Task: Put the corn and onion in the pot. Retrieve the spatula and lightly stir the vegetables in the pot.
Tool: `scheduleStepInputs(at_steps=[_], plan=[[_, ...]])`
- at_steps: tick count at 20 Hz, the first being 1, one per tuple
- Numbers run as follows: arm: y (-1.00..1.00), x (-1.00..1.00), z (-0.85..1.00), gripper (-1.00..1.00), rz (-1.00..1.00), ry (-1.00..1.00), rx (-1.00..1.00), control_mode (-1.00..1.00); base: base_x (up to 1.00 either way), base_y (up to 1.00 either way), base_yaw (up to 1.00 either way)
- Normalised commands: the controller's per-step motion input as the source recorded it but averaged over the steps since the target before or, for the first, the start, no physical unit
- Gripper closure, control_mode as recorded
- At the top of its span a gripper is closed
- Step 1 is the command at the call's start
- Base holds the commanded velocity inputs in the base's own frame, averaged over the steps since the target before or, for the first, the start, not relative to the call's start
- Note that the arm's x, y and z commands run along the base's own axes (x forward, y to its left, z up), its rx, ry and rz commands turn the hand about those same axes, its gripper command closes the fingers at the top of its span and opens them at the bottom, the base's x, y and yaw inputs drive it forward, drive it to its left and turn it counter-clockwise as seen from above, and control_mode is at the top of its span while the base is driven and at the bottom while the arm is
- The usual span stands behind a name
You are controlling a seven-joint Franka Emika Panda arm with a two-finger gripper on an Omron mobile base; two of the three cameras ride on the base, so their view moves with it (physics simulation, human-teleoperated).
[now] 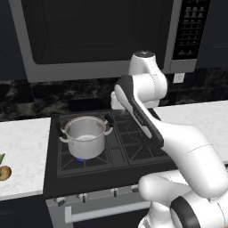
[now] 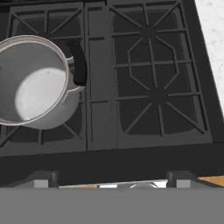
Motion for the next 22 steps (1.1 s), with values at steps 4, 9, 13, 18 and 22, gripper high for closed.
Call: scheduleStepInputs(at_steps=[4, 9, 13, 18, 22], plan=[[0.18, -0.26, 0.02, -1.00, -0.07, -0.06, 0.00, -1.00, 0.00, 0.00, 0.00], [0.01, -0.04, 0.00, -1.00, -0.06, -0.06, 0.00, -1.00, 0.00, 0.00, 0.00], [-0.07, 0.00, 0.00, -1.00, -0.01, 0.00, 0.01, -1.00, 0.00, 0.00, 0.00], [0.00, -0.04, 0.00, -1.00, 0.00, 0.02, 0.00, -1.00, 0.00, 0.00, 0.00], [0.01, -0.32, 0.00, -1.00, 0.00, 0.00, 0.00, -1.00, 0.00, 0.00, 0.00]])
